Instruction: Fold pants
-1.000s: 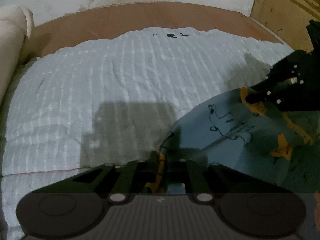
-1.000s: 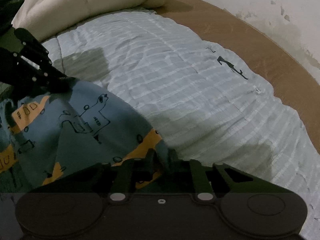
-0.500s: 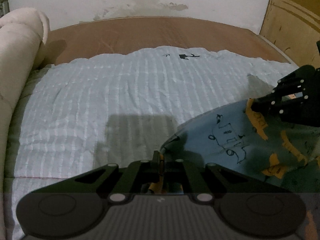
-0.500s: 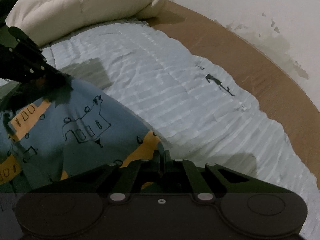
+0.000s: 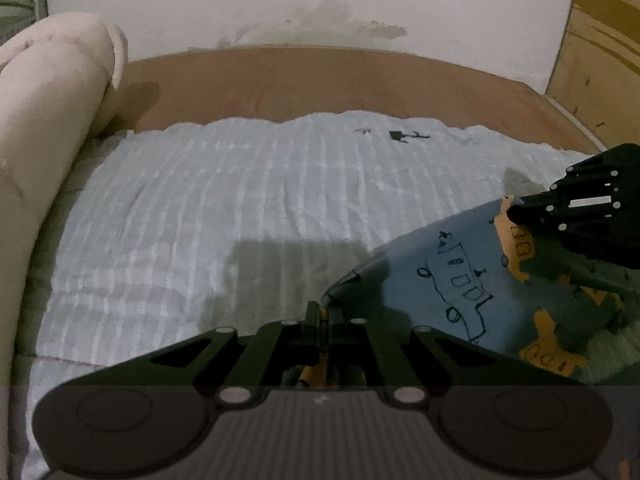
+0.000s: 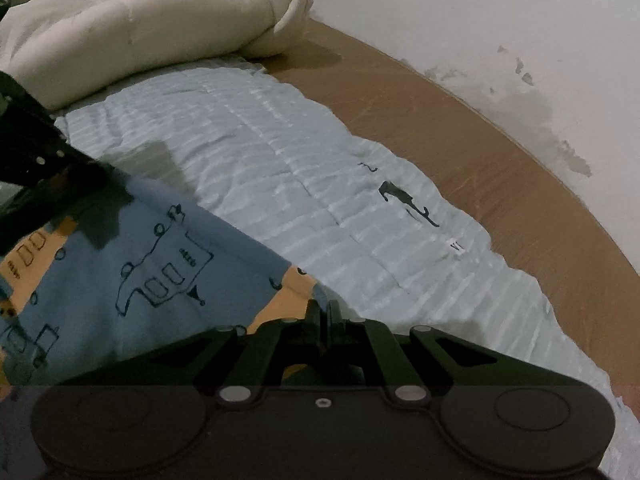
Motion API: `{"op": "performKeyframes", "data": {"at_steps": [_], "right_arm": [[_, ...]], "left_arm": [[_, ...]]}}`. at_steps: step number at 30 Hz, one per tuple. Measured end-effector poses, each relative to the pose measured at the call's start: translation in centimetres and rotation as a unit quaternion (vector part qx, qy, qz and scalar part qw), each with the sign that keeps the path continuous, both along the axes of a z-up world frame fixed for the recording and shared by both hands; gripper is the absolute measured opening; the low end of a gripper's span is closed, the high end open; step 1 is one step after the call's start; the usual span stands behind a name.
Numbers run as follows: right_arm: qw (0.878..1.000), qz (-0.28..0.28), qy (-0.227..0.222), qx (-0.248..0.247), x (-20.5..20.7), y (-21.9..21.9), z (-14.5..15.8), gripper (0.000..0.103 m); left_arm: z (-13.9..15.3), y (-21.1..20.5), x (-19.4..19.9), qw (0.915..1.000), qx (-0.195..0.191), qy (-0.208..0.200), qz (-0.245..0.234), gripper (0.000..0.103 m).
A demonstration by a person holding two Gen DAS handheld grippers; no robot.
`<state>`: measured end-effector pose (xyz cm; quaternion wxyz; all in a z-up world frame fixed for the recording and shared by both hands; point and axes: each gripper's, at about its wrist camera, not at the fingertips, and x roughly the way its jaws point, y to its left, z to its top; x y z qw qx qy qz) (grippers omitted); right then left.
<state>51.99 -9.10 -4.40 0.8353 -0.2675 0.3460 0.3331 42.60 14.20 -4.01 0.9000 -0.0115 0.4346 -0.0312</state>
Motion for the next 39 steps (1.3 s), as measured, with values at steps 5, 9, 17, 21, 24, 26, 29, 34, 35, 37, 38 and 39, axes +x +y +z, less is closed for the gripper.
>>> {"op": "performKeyframes", "data": {"at_steps": [5,9,17,21,24,26,29,34,35,37,38,39], "right_arm": [[1.0,0.005,0.005,-0.004,0.2,0.2,-0.7,0.002],[1.0,0.005,0.016,-0.002,0.3,0.0,-1.3,0.007],[1.0,-0.001,0.018,-0.001,-0.2,0.0,-1.7,0.004],[1.0,-0.007,-0.001,0.016,-1.6,-0.8,-0.1,0.003],[0.999,-0.015,-0.023,0.036,-4.1,-2.2,2.3,0.002],[0.998,-0.017,-0.036,0.041,-5.8,-3.0,3.6,0.001],[0.997,-0.022,-0.048,0.056,-8.6,-4.4,5.4,0.001],[0.996,-0.022,-0.062,0.062,-12.8,-5.9,7.2,0.001],[0.996,-0.023,-0.064,0.062,-13.9,-6.3,7.5,0.001],[0.995,-0.026,-0.068,0.064,-16.1,-7.0,7.8,0.001],[0.995,-0.027,-0.071,0.066,-17.5,-7.3,8.0,0.001],[0.995,-0.03,-0.074,0.067,-18.9,-7.7,8.0,0.001]], "left_arm": [[-0.8,0.3,0.2,0.9999,-0.01,0.01,-0.003,0.004],[-1.0,-0.2,0.3,0.9998,0.005,0.014,-0.012,0.011],[-0.9,-0.6,0.0,0.9998,0.015,0.011,-0.006,0.004],[0.8,-1.3,-1.3,0.9994,0.032,-0.015,-0.008,0.003],[2.5,-2.1,-2.6,0.9985,0.04,-0.036,-0.012,0.003],[3.6,-2.6,-3.7,0.9977,0.043,-0.05,-0.018,0.003],[5.2,-3.2,-5.6,0.9961,0.045,-0.07,-0.03,0.003],[7.5,-4.2,-9.1,0.9929,0.042,-0.1,-0.048,0.003],[7.8,-4.5,-10.1,0.992,0.044,-0.107,-0.052,0.003],[8.3,-5.0,-12.0,0.9903,0.047,-0.116,-0.06,0.003],[8.5,-5.4,-13.0,0.9891,0.049,-0.123,-0.066,0.003],[8.6,-5.7,-14.0,0.9878,0.052,-0.128,-0.072,0.003]]}}
